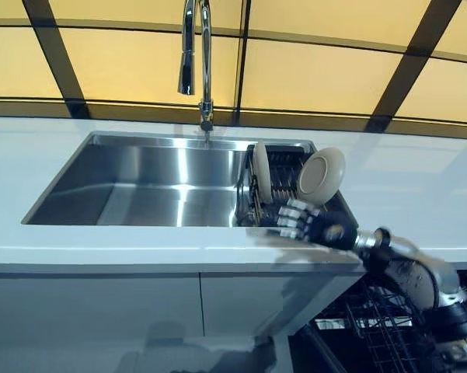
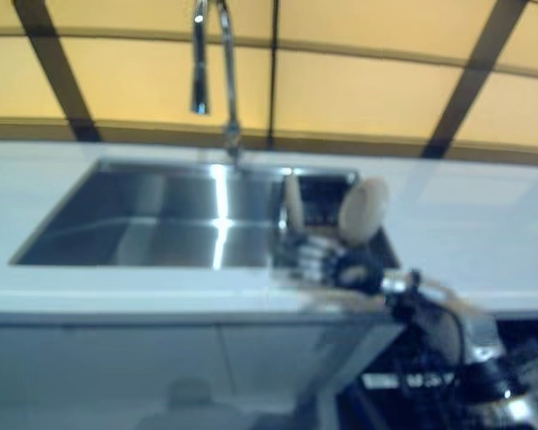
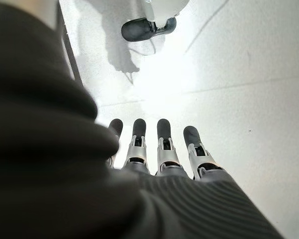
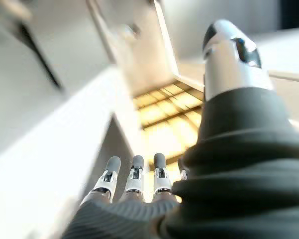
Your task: Take plates into dishwasher
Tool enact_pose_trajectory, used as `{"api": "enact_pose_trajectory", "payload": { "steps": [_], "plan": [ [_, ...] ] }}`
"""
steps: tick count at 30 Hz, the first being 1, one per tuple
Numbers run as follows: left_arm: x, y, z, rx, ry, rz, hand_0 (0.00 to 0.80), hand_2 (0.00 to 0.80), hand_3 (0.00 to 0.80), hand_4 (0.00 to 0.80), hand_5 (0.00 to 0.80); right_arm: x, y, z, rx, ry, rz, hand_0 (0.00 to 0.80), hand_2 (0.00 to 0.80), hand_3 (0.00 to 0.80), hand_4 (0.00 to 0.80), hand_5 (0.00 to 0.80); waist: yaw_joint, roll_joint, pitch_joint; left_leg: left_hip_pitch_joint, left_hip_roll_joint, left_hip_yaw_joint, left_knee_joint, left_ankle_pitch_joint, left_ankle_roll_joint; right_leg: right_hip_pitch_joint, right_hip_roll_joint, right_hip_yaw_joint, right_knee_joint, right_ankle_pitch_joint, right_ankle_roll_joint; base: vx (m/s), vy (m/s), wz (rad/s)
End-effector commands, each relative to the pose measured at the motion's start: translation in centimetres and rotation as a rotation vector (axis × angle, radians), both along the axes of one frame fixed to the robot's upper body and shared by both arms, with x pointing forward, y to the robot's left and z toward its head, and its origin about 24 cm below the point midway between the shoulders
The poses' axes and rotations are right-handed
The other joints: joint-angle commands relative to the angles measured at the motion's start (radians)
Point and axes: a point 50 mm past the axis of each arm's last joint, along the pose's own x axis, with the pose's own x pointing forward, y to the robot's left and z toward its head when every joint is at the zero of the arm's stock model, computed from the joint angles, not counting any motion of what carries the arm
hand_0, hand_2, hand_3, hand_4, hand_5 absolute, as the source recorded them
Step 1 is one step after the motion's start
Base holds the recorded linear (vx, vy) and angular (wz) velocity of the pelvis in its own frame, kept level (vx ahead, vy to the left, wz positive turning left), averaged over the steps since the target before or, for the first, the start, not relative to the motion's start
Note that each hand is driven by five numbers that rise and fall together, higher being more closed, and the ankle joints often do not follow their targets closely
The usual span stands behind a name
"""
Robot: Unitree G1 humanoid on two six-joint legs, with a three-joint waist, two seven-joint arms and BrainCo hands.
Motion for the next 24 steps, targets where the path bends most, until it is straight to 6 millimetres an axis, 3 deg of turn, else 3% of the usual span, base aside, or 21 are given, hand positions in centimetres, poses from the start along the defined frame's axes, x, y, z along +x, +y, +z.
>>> {"api": "enact_pose_trajectory", "payload": {
  "steps": [1,5,7,11,20,24],
  "plan": [
    [0.7,0.3,0.0,0.019,0.039,-0.040,0.000,0.000,0.000,0.000,0.000,1.7,-2.1,5.9,0.166,-0.167,-0.126,0.000,0.000,0.000,0.000,0.000,0.011,0.009,-0.013,0.019,-0.017,0.005,-0.002,-0.109,0.054,0.039,-0.022,-0.008,0.038,-0.110,0.057,0.000,0.000,0.00],
    [0.7,0.1,0.0,0.018,0.048,-0.042,0.000,0.000,0.000,0.000,0.000,2.5,-4.9,9.7,0.227,-0.218,-0.324,0.000,0.000,0.000,0.000,0.000,0.013,0.008,-0.020,0.024,-0.017,0.003,-0.002,-0.113,0.049,0.047,-0.019,-0.011,0.031,-0.113,0.053,0.017,-0.003,0.01],
    [0.5,0.0,-0.2,0.014,0.055,-0.039,0.000,0.000,0.000,0.000,0.000,2.9,-7.2,11.6,0.239,-0.255,-0.507,0.000,0.000,0.000,0.000,0.000,0.014,0.008,-0.020,0.028,-0.017,0.003,-0.002,-0.114,0.045,0.051,-0.017,-0.014,0.032,-0.115,0.050,0.049,-0.007,0.01],
    [0.0,-0.4,-0.4,0.005,0.065,-0.024,0.000,0.000,0.000,0.000,0.000,3.1,-9.7,13.9,0.280,-0.262,-0.764,0.000,0.000,0.000,0.000,0.000,0.015,0.009,-0.016,0.031,-0.019,0.001,-0.002,-0.113,0.043,0.056,-0.015,-0.017,0.031,-0.117,0.044,0.051,-0.002,0.00],
    [-1.4,-0.9,-0.7,0.008,0.103,-0.007,0.000,0.000,0.000,0.000,0.000,3.4,-12.9,16.2,0.205,-0.231,-1.205,0.000,0.000,0.000,0.000,0.000,0.031,0.006,-0.009,0.020,-0.023,-0.015,-0.002,-0.100,0.034,0.069,-0.012,-0.027,0.001,-0.102,0.038,0.097,-0.003,0.02],
    [-1.9,-0.7,-0.7,0.010,0.121,-0.021,0.000,0.000,0.000,0.000,0.000,3.6,-12.5,16.9,0.088,-0.263,-1.303,0.000,0.000,0.000,0.000,0.000,0.045,0.003,0.005,-0.003,-0.024,-0.024,-0.002,-0.085,0.029,0.053,-0.014,-0.038,0.001,-0.096,0.039,0.092,-0.012,0.05]
  ]
}}
